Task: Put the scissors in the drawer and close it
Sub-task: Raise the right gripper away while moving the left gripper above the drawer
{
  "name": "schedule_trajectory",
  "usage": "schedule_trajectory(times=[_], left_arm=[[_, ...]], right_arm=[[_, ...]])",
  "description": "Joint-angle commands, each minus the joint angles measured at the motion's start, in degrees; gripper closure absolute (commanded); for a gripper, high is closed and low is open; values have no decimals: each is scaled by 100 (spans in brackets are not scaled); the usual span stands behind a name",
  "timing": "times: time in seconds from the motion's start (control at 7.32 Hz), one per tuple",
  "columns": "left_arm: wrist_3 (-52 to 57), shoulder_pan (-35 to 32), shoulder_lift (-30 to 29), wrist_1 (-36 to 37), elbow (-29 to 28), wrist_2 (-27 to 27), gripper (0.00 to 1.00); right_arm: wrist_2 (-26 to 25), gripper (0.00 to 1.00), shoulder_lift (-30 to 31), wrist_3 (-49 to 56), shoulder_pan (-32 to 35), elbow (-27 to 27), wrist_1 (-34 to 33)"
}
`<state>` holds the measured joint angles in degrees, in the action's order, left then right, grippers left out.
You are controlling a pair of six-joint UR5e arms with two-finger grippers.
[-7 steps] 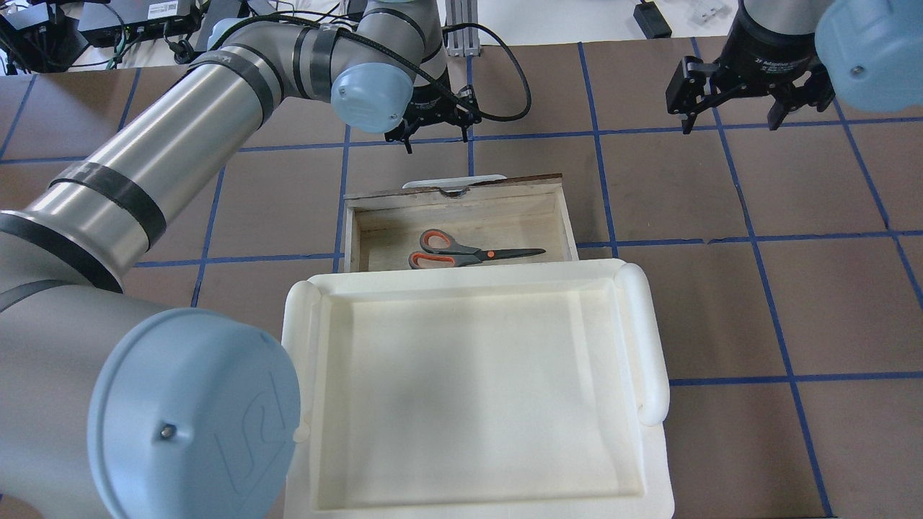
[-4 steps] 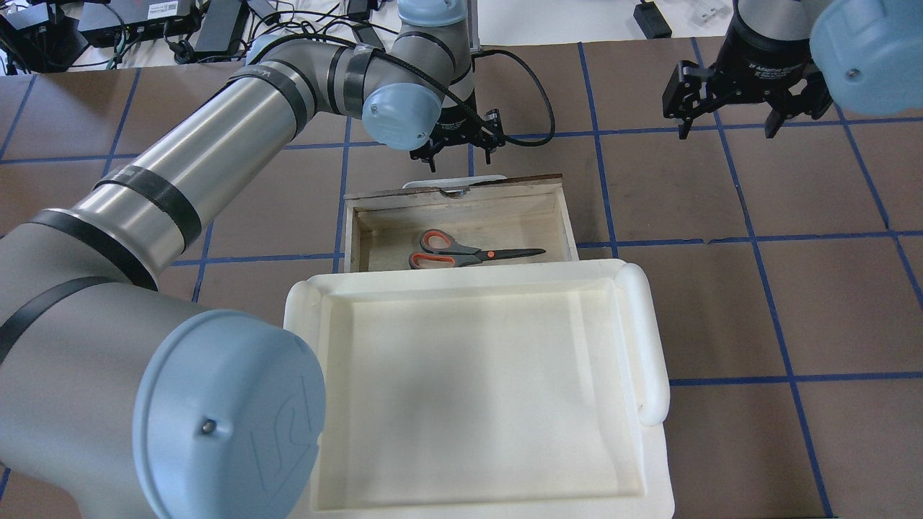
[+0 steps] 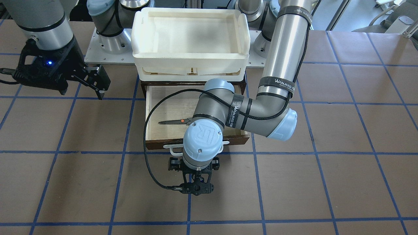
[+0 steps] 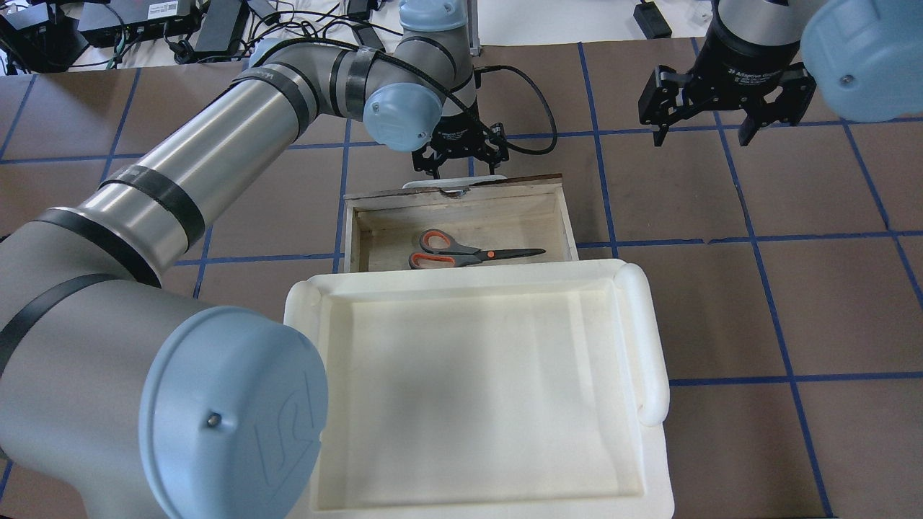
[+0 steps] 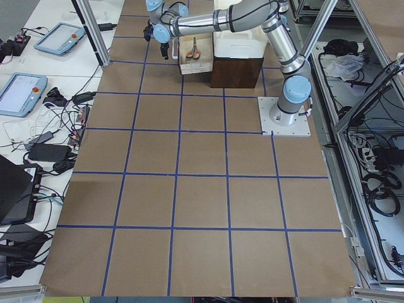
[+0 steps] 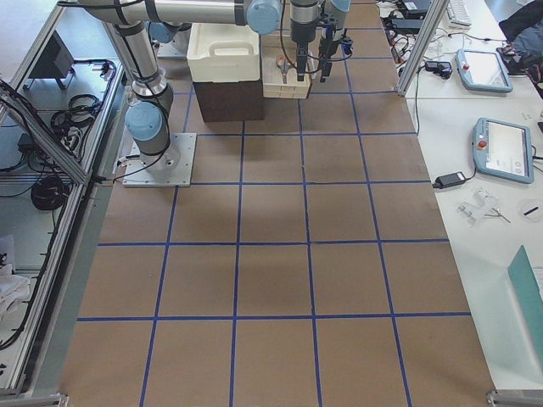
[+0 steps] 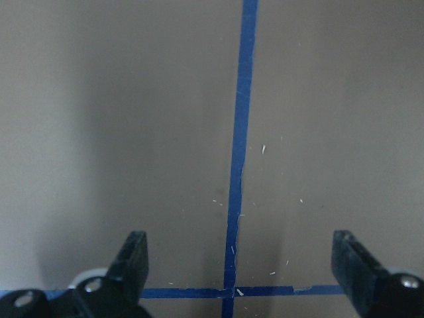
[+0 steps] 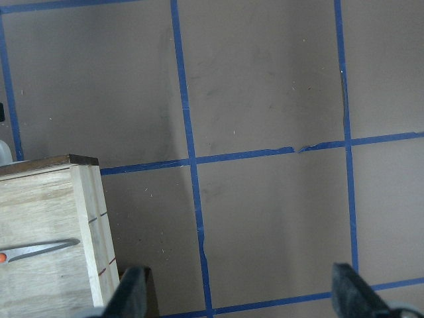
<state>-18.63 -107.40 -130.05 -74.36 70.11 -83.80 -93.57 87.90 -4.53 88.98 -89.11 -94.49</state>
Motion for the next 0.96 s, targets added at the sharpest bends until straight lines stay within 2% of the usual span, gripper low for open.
schedule_trajectory(times=[0.0, 0.82], left_arm=[[35, 61, 33, -218, 2, 100, 0], [35, 79, 173, -676, 38, 285, 0]], right_arm=[[23, 0, -1, 5, 5, -1, -34], [-29, 0, -18, 66, 5, -10, -52]])
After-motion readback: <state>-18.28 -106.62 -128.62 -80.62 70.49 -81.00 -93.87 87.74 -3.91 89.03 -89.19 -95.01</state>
